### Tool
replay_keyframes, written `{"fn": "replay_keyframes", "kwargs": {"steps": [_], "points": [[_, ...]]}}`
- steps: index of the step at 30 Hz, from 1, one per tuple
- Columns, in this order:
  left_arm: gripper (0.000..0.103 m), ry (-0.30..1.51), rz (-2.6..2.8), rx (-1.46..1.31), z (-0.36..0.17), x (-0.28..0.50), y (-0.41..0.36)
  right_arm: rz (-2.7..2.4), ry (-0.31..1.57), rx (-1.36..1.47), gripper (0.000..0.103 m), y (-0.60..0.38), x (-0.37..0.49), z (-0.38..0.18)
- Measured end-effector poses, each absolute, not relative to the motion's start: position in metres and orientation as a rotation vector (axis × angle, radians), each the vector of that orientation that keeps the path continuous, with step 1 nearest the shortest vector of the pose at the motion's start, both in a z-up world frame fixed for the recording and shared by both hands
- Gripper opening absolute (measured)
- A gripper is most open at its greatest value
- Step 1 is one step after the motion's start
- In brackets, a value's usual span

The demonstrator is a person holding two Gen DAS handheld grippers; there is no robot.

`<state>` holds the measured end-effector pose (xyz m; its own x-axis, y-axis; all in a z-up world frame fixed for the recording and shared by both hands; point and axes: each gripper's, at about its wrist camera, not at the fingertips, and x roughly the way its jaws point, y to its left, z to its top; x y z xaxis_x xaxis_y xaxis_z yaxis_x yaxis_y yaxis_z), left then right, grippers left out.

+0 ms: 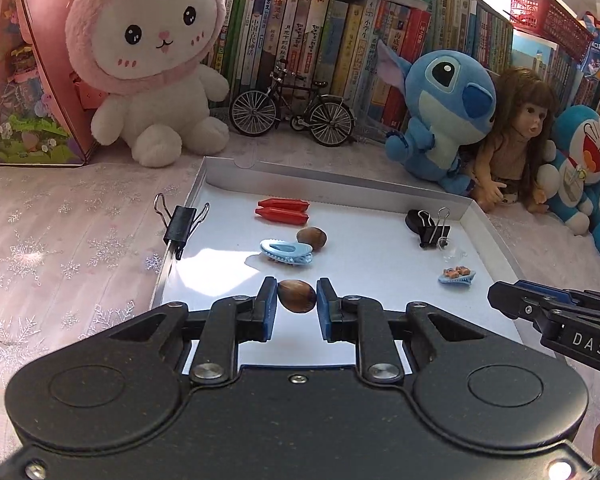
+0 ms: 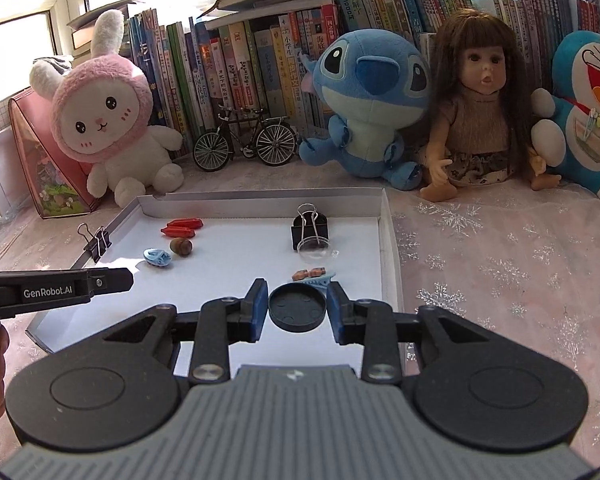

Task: Organize rigid objects
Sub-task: 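Carry the black lid with the right tool while the left tool carries the nut over the tray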

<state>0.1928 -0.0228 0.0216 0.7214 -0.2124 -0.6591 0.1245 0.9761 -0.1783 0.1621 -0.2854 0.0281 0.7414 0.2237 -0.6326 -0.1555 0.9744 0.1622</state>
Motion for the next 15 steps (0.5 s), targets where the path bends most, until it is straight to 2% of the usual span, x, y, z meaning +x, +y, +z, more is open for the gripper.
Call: {"fn": "replay_keyframes", "kwargs": {"steps": [5, 15], "points": [[0.02, 0.781, -0.155, -0.121, 0.011, 0.212, -0.023, 0.206, 0.807, 0.111, 0.037, -0.285, 0.191, 0.018], [0.02, 0.779, -0.13, -0.114, 0.004, 0.228, -0.023, 0.185, 0.82, 0.083, 0.037, -0.281, 0.211, 0.009]]}}
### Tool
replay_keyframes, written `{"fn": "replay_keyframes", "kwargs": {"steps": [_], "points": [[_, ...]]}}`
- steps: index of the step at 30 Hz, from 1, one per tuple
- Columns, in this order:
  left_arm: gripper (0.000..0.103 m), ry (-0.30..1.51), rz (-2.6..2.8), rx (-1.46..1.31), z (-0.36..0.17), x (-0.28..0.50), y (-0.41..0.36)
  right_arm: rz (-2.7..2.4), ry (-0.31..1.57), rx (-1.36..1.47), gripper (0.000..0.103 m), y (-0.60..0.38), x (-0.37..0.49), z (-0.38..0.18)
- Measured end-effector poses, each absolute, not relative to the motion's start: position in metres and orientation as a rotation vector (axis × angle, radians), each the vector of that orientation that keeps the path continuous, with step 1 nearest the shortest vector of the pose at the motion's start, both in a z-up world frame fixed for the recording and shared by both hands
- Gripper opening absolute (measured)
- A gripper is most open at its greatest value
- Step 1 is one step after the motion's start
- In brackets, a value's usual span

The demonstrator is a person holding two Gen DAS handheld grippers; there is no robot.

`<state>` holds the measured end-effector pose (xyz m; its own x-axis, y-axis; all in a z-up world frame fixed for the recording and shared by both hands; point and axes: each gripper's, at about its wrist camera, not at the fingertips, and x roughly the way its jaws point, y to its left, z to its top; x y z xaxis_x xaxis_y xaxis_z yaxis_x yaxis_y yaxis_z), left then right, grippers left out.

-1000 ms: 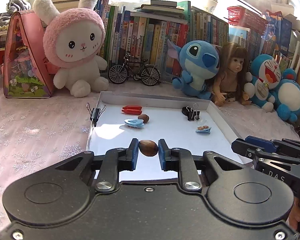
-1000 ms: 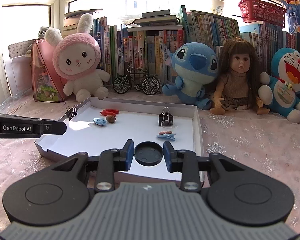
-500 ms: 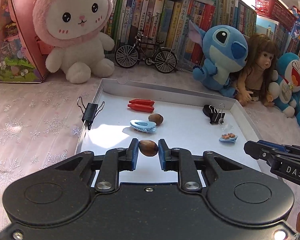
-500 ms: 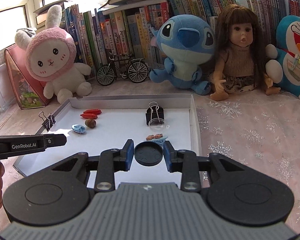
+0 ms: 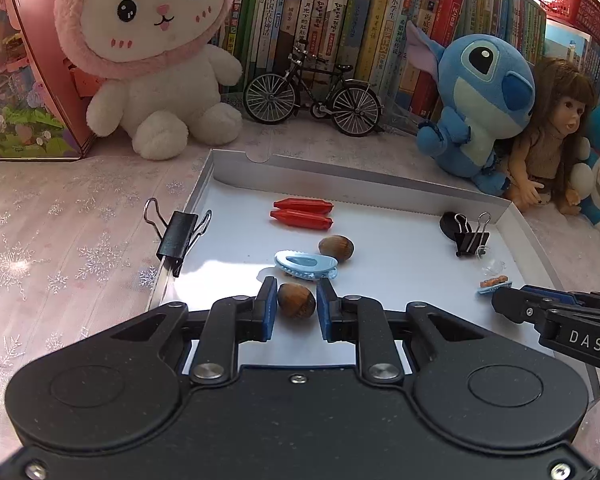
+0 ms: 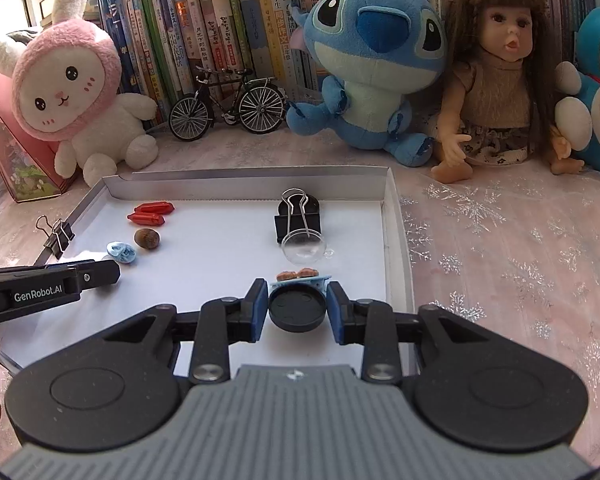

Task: Organize rigid objects
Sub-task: 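Carry the black lid with the right tool while the left tool carries the nut over the tray, then open the right tool to drop the lid while the left tool releases the nut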

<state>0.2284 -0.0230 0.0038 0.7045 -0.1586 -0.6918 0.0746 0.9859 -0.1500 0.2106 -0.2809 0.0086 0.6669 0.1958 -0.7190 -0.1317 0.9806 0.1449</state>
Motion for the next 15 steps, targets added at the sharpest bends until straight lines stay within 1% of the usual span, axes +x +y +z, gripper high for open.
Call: {"fn": "replay_keyframes", "kwargs": {"steps": [15], "points": [[0.021, 0.745, -0.117, -0.07, 0.0008, 0.2335, -0.0281, 0.166, 0.806, 0.044, 0.037, -0.2765, 0.2193, -0.0017]]}}
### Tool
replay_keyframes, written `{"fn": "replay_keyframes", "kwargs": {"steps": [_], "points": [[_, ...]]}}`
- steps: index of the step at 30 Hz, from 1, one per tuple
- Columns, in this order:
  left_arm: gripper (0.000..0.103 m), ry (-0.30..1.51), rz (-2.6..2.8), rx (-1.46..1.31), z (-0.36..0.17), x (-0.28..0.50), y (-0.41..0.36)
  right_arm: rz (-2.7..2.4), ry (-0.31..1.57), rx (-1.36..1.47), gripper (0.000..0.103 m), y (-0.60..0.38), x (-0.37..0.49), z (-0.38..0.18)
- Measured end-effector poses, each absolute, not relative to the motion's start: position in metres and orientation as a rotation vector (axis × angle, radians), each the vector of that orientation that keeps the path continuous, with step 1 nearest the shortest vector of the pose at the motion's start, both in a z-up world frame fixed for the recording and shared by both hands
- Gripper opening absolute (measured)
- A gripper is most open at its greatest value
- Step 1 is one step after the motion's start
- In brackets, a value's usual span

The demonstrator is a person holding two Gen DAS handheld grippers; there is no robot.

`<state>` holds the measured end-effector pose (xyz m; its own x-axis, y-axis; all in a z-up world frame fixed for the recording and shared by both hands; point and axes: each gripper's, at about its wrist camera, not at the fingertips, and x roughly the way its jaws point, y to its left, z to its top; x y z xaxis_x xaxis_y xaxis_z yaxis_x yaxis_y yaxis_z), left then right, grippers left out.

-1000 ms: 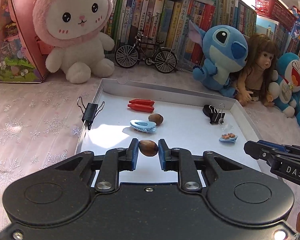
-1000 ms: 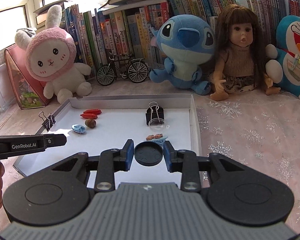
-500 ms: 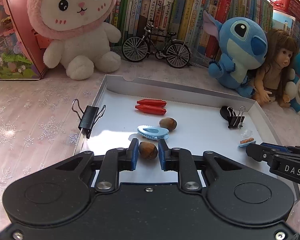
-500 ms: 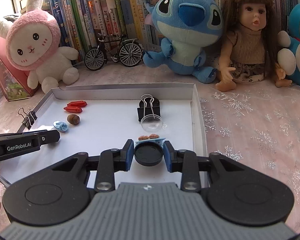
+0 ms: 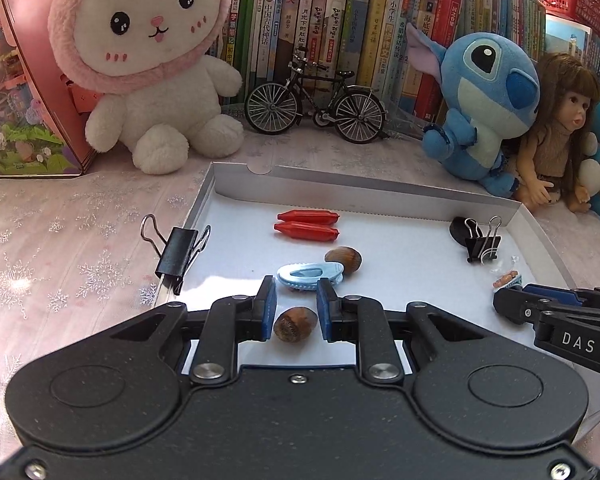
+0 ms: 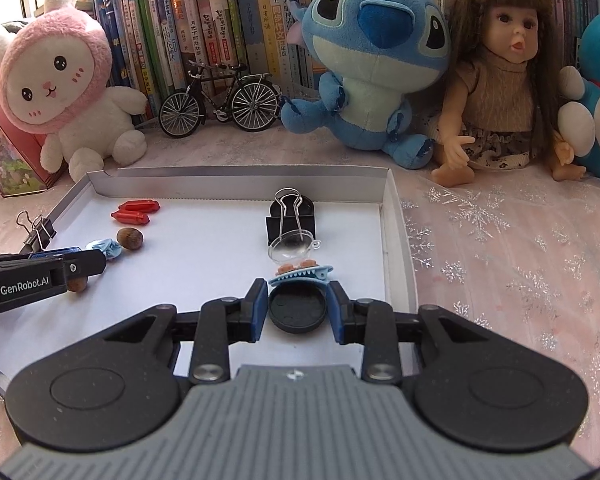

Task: Organize rigid objects
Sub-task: 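Open the right tool to drop the lid while the left tool releases the nut, then withdraw both open tools from the tray toward the remaining black lids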

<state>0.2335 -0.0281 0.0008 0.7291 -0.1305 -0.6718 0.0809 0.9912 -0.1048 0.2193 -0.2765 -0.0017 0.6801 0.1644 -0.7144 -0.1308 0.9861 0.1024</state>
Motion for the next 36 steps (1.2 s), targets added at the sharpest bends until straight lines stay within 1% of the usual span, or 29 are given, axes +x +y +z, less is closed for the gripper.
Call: {"fn": "replay_keyframes", "kwargs": {"steps": [3, 4, 5, 6, 7, 9, 10, 12, 13, 17, 18, 19, 21, 28, 36], "points": [[0.021, 0.744, -0.119, -0.069, 0.001, 0.233, -0.028, 0.165, 0.798, 0.028, 0.038, -0.275, 0.218, -0.002], [0.024, 0.748, -0.121, -0.076, 0.002, 0.232, -0.028, 0.167, 0.793, 0.023, 0.043, -0.274, 0.217, -0.002], [0.027, 0.753, -0.126, -0.085, 0.003, 0.232, -0.027, 0.169, 0.785, 0.021, 0.045, -0.274, 0.216, -0.002], [0.036, 0.755, -0.129, -0.092, 0.004, 0.231, -0.026, 0.166, 0.78, 0.018, 0.054, -0.274, 0.215, -0.001], [0.042, 0.752, -0.133, -0.094, 0.006, 0.23, -0.026, 0.165, 0.777, 0.014, 0.054, -0.274, 0.214, -0.001], [0.044, 0.737, -0.137, -0.078, 0.009, 0.226, -0.027, 0.168, 0.772, 0.001, 0.057, -0.273, 0.212, -0.001], [0.047, 0.729, -0.137, -0.065, 0.01, 0.224, -0.028, 0.166, 0.769, -0.009, 0.058, -0.273, 0.21, -0.001], [0.053, 0.72, -0.144, -0.05, 0.013, 0.22, -0.029, 0.165, 0.762, -0.023, 0.065, -0.272, 0.208, 0.0], [0.055, 0.716, -0.15, -0.043, 0.015, 0.218, -0.03, 0.165, 0.758, -0.025, 0.067, -0.272, 0.207, 0.001], [0.064, 0.703, -0.17, -0.031, 0.02, 0.209, -0.033, 0.167, 0.736, -0.019, 0.079, -0.272, 0.2, 0.005], [0.068, 0.699, -0.174, -0.029, 0.022, 0.207, -0.033, 0.168, 0.729, -0.018, 0.082, -0.272, 0.199, 0.006], [0.073, 0.693, -0.177, -0.026, 0.023, 0.204, -0.033, 0.169, 0.723, -0.019, 0.083, -0.272, 0.197, 0.007], [0.078, 0.684, -0.183, -0.019, 0.025, 0.2, -0.034, 0.175, 0.713, -0.025, 0.086, -0.271, 0.193, 0.01], [0.082, 0.676, -0.199, -0.008, 0.03, 0.187, -0.034, 0.187, 0.688, -0.03, 0.09, -0.271, 0.181, 0.016], [0.084, 0.662, -0.22, -0.001, 0.033, 0.168, -0.031, 0.202, 0.663, -0.041, 0.093, -0.272, 0.165, 0.023]]}}
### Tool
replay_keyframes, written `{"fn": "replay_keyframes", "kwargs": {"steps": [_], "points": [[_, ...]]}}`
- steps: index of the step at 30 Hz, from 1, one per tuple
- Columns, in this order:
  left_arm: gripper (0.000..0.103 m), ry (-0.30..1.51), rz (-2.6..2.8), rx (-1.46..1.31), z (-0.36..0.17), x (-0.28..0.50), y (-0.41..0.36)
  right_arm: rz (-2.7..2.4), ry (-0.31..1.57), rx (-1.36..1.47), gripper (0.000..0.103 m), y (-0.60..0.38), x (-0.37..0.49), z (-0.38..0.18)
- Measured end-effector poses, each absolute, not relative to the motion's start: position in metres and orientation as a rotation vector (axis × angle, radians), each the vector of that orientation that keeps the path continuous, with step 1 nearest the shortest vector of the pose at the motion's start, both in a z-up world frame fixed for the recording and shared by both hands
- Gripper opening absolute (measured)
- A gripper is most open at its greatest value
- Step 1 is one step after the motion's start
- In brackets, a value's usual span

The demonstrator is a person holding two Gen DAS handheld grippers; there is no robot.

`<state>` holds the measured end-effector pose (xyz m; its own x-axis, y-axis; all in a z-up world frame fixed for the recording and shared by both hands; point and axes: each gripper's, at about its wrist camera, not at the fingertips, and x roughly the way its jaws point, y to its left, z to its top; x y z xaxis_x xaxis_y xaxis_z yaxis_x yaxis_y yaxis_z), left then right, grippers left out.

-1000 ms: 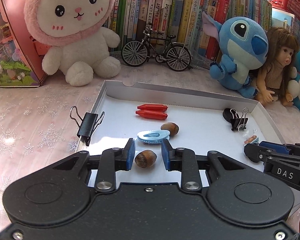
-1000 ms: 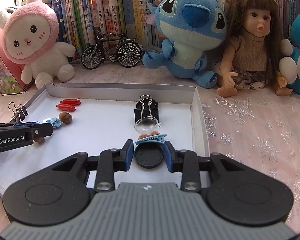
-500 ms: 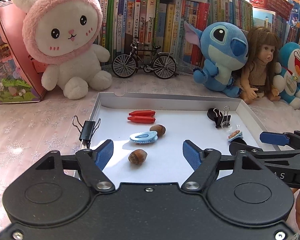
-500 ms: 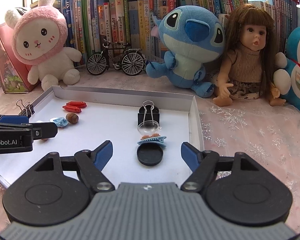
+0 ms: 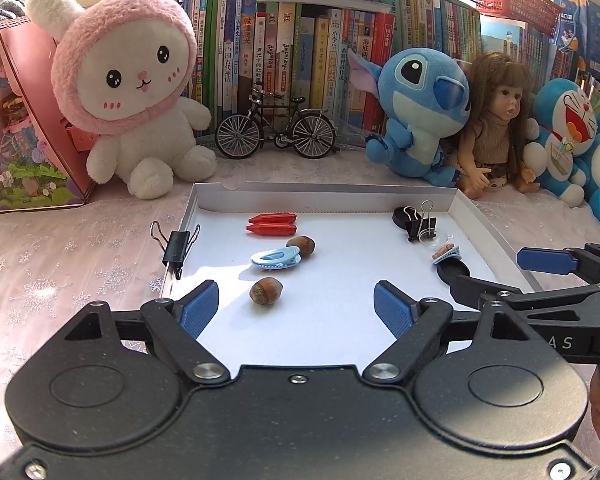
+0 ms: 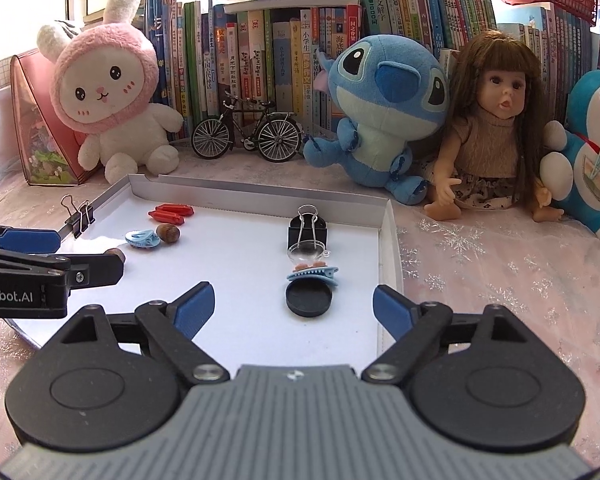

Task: Organize rigid objects
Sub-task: 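Withdraw both open tools from the tray toward the remaining black lids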

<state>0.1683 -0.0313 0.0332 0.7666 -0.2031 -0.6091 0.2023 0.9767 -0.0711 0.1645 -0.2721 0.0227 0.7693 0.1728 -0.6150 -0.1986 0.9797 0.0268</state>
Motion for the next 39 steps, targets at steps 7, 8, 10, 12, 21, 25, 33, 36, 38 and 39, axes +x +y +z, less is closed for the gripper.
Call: {"fn": "replay_keyframes", "kwargs": {"steps": [7, 8, 10, 12, 21, 25, 33, 36, 38, 39], "points": [[0.085, 0.643, -0.237, 0.018, 0.038, 0.153, -0.034, 0.21, 0.639, -0.044, 0.095, -0.272, 0.15, 0.029], [0.085, 0.641, -0.241, 0.017, 0.039, 0.151, -0.034, 0.212, 0.637, -0.044, 0.095, -0.272, 0.149, 0.029], [0.085, 0.636, -0.249, 0.018, 0.04, 0.146, -0.034, 0.209, 0.63, -0.044, 0.096, -0.272, 0.145, 0.03], [0.085, 0.629, -0.255, 0.021, 0.042, 0.141, -0.034, 0.212, 0.623, -0.044, 0.096, -0.273, 0.141, 0.031], [0.086, 0.6, -0.299, 0.023, 0.049, 0.107, -0.031, 0.217, 0.57, -0.073, 0.097, -0.275, 0.114, 0.038], [0.087, 0.59, -0.313, 0.012, 0.051, 0.091, -0.027, 0.233, 0.54, -0.097, 0.1, -0.276, 0.098, 0.042], [0.088, 0.593, -0.339, 0.036, 0.046, 0.063, -0.02, 0.288, 0.506, -0.128, 0.103, -0.28, 0.067, 0.046], [0.088, 0.613, -0.345, 0.047, 0.04, 0.055, -0.017, 0.311, 0.502, -0.17, 0.103, -0.277, 0.055, 0.044], [0.088, 0.628, -0.35, 0.052, 0.035, 0.049, -0.016, 0.34, 0.509, -0.197, 0.103, -0.275, 0.046, 0.04], [0.088, 0.635, -0.353, 0.055, 0.032, 0.046, -0.015, 0.352, 0.513, -0.206, 0.103, -0.274, 0.043, 0.039]]}}
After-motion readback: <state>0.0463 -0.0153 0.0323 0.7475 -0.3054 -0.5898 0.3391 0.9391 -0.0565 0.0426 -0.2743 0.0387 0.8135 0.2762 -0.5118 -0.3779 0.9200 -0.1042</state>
